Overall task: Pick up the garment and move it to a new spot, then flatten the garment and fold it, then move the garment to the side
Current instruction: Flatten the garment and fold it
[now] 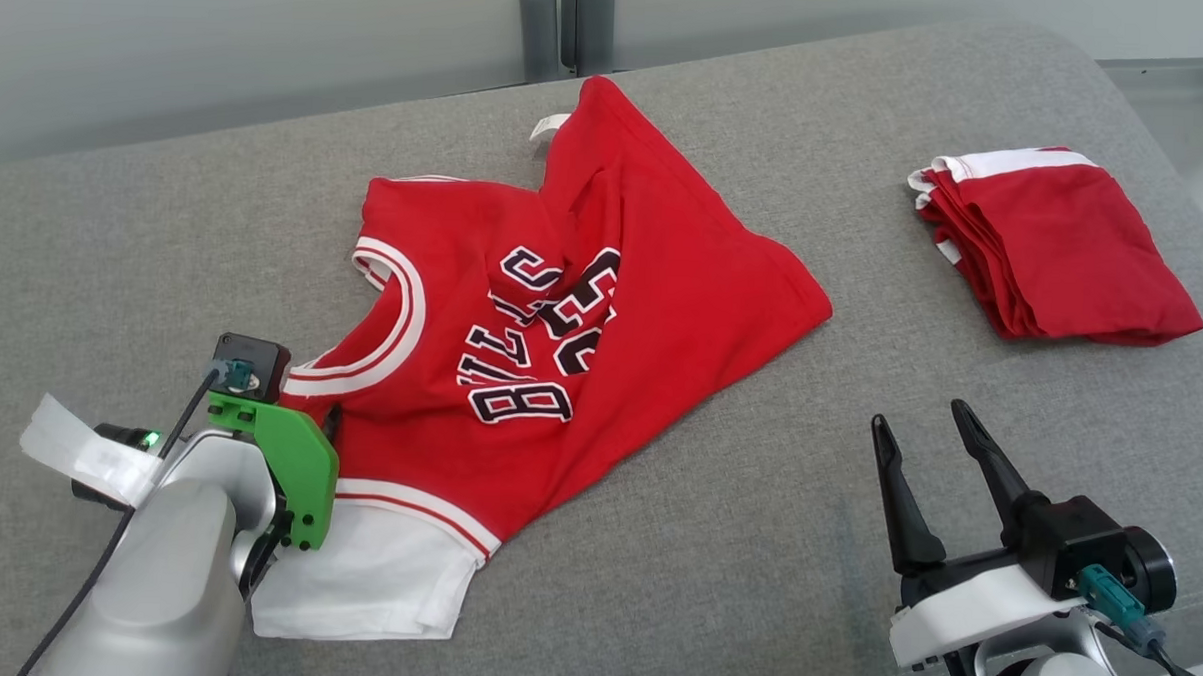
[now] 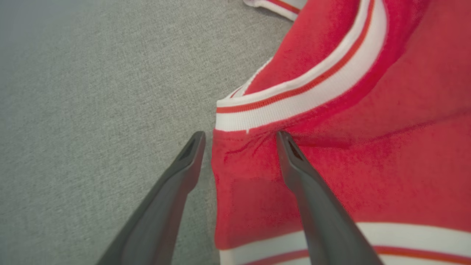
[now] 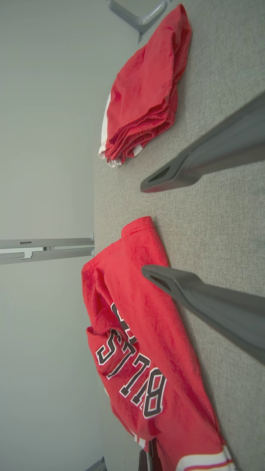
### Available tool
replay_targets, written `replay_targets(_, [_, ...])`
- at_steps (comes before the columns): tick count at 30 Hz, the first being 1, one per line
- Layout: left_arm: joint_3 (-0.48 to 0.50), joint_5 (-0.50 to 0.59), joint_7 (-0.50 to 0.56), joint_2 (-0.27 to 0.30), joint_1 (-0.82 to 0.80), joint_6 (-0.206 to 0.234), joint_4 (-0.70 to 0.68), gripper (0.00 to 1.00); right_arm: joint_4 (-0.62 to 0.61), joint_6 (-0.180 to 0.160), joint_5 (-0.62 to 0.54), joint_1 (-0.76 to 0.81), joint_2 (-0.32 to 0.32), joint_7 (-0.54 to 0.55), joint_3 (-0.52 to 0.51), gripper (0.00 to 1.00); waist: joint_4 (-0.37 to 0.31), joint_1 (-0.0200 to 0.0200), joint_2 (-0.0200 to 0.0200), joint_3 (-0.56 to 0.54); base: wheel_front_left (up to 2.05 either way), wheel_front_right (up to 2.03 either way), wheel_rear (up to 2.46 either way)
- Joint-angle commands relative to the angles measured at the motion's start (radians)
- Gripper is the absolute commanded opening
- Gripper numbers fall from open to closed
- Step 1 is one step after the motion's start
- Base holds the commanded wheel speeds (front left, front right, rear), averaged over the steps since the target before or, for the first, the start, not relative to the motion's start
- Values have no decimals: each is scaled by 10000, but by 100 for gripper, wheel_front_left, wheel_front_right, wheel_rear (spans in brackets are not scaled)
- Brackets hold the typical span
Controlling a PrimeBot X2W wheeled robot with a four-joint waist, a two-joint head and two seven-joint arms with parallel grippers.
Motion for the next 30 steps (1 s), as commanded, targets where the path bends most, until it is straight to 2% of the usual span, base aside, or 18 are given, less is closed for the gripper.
replay_targets(1, [25,-53,80,53,-342,55,136,100,-51,-15,19,-160,-2,-62,-3,100,-112,0,0,237,0,0,0])
replay_targets(4, [54,-139,121,-12,-587,90,329,100,-124,-15,1,-222,-1,-61,-16,100,-109,0,0,419,0,0,0])
replay_targets(5, [87,-149,69,-11,-679,184,391,75,-140,-15,-11,-231,-1,-52,-25,100,-99,0,0,476,0,0,0])
replay_targets(6, [127,-157,-14,-20,-773,303,441,0,-158,-15,-27,-239,-1,-42,-43,100,-80,0,0,531,0,0,0])
replay_targets(9, [301,-318,-292,-133,-901,581,613,0,-205,-15,-46,-257,-1,-20,-113,100,14,0,0,660,0,0,0])
replay_targets(12, [611,-510,-980,-314,-913,1081,615,0,-243,-15,-59,-281,-2,-22,-223,100,161,0,0,751,0,0,0])
replay_targets(13, [611,-510,-980,-314,-913,1081,615,0,-243,-15,-59,-281,-2,-22,-223,100,161,0,0,751,0,0,0])
replay_targets(19, [1528,-1137,-2662,-737,-470,2294,449,0,-346,-15,-74,-347,-2,29,-271,100,612,0,0,854,0,0,0])
replay_targets(26, [2058,-1512,-3665,-805,-174,2931,557,0,-439,-15,-132,-360,-2,146,-264,100,1028,0,0,900,0,0,0])
replay_targets(30, [2125,-1446,-3874,-604,-131,3177,773,0,-466,-15,-143,-347,0,194,-263,100,1147,0,0,904,0,0,0])
